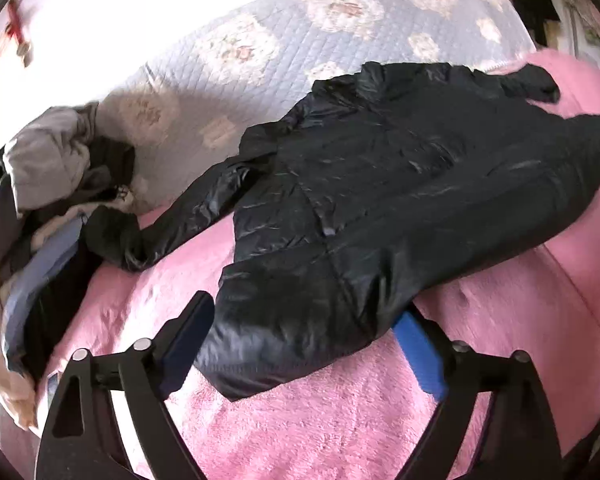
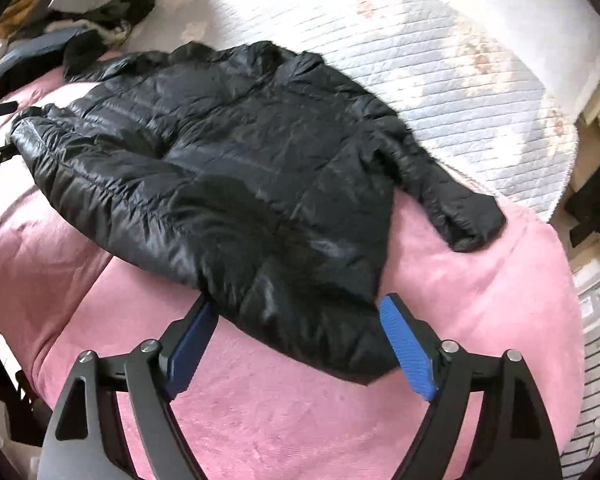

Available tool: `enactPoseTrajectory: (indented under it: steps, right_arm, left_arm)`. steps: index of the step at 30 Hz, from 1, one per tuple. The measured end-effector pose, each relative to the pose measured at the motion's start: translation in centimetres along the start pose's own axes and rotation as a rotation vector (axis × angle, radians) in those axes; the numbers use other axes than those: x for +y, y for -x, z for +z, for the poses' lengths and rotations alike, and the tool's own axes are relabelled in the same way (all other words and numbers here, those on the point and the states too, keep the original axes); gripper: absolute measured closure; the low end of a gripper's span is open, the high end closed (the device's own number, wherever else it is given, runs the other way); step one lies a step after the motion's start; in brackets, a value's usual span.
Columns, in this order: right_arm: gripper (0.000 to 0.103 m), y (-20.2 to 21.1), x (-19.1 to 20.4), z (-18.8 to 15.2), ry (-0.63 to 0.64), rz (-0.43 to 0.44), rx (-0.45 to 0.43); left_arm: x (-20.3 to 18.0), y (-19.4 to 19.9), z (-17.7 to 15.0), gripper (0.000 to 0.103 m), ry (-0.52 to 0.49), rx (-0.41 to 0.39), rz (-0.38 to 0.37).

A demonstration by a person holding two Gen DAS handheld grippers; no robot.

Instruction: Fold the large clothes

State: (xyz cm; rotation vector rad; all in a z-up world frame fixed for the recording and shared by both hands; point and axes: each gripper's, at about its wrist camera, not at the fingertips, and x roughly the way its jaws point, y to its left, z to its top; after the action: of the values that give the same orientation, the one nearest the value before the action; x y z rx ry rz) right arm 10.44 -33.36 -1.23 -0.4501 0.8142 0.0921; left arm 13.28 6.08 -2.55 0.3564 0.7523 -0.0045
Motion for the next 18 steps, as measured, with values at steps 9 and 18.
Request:
enactPoseTrajectory:
  steps: [9, 18]
  right_arm:
    - [0.017, -1.8, -2.8, 3.4, -0.122, -0.024, -0.049]
    - [0.017, -4.9, -8.2, 9.0, -0.431, 0.009, -0.206]
  left_arm:
    - [0.4, -2.6, 3.1, 0.009, 0.012, -0.022, 0.096]
    - [3.3, -8.8, 10.0, 0.008, 0.101, -0.017, 0.171]
